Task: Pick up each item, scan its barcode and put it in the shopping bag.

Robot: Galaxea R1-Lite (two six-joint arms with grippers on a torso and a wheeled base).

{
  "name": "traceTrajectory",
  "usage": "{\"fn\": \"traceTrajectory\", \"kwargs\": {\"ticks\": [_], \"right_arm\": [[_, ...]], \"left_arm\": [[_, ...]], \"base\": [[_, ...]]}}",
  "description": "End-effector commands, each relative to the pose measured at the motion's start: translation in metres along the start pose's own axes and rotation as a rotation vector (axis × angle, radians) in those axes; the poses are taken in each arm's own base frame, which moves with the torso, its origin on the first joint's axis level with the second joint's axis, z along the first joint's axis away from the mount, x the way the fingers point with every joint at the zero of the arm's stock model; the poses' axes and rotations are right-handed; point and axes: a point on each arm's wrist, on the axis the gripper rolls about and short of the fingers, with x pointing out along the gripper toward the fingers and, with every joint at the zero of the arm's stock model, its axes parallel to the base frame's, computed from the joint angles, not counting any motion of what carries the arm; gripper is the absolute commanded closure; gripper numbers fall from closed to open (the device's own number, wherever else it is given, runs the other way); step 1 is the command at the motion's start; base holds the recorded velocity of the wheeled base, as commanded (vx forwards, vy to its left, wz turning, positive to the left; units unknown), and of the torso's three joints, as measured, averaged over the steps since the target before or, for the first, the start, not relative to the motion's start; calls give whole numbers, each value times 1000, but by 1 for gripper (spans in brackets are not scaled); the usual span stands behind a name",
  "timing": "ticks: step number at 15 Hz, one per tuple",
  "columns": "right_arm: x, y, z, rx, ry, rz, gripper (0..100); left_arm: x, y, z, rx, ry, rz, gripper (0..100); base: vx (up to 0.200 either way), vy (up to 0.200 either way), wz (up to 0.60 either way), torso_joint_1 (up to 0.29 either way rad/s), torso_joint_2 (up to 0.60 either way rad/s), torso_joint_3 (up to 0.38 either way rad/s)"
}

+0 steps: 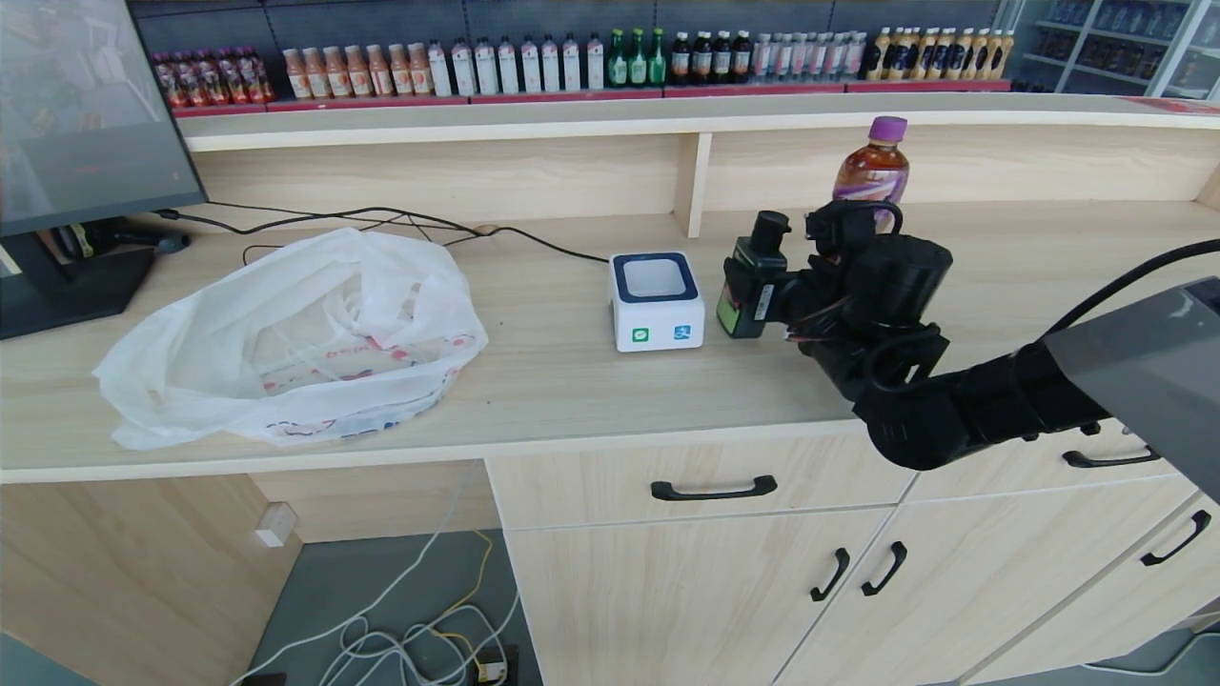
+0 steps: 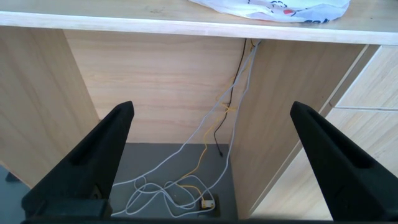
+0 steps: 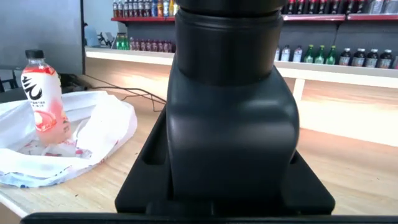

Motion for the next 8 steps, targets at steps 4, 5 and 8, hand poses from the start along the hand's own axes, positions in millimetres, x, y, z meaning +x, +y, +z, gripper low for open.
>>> {"fn": "traceTrajectory", "kwargs": {"ticks": [4, 5, 8], "right_arm": [[0, 1, -1, 7, 3, 2, 100], [-2, 0, -1, 12, 8, -1, 100], [-2, 1, -2, 19, 10, 0, 100]], "left_arm": [[0, 0, 0, 3, 0, 0, 0], [0, 0, 0, 3, 0, -1, 0], [0, 0, 0, 0, 0, -1, 0]], "base": [[0, 0, 0, 0, 0, 0], [0, 0, 0, 0, 0, 0], [0, 0, 0, 0, 0, 0]]}}
